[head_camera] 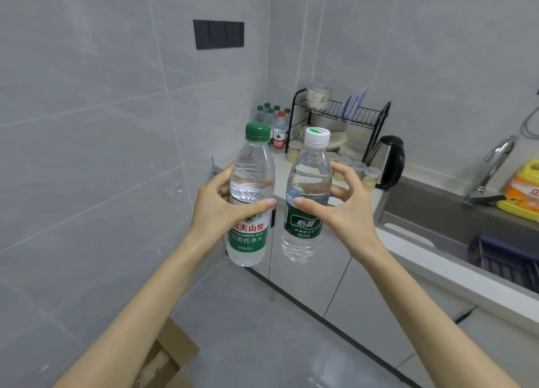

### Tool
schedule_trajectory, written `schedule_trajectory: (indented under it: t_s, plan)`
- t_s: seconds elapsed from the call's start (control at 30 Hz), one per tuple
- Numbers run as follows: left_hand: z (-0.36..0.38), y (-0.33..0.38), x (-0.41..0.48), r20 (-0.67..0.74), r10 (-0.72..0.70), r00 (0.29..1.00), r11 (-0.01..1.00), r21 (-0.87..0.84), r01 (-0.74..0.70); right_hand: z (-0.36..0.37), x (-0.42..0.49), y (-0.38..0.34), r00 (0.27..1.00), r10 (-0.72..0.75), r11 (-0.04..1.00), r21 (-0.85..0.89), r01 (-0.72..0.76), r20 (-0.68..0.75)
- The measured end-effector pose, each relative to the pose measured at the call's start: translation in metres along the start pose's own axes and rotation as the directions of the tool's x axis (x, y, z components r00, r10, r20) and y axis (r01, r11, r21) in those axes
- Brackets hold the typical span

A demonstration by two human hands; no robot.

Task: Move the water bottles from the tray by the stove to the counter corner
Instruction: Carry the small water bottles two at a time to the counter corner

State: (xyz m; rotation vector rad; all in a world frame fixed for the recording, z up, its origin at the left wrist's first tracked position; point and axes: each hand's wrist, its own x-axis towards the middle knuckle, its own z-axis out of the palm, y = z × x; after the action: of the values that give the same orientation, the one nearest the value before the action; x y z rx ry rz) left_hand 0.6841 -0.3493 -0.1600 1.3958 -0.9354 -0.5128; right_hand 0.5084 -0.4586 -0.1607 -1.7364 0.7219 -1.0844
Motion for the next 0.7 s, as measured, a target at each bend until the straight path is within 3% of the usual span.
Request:
schedule_trajectory:
  t_s: [0.7]
  plan:
    - [0.004,-0.123,0.339,-0.011,-0.167,0.986,0.986,0.0,0.167,0.089,0.333,0.155,0.988,0.119,0.992,0.03,-0.122,0.099]
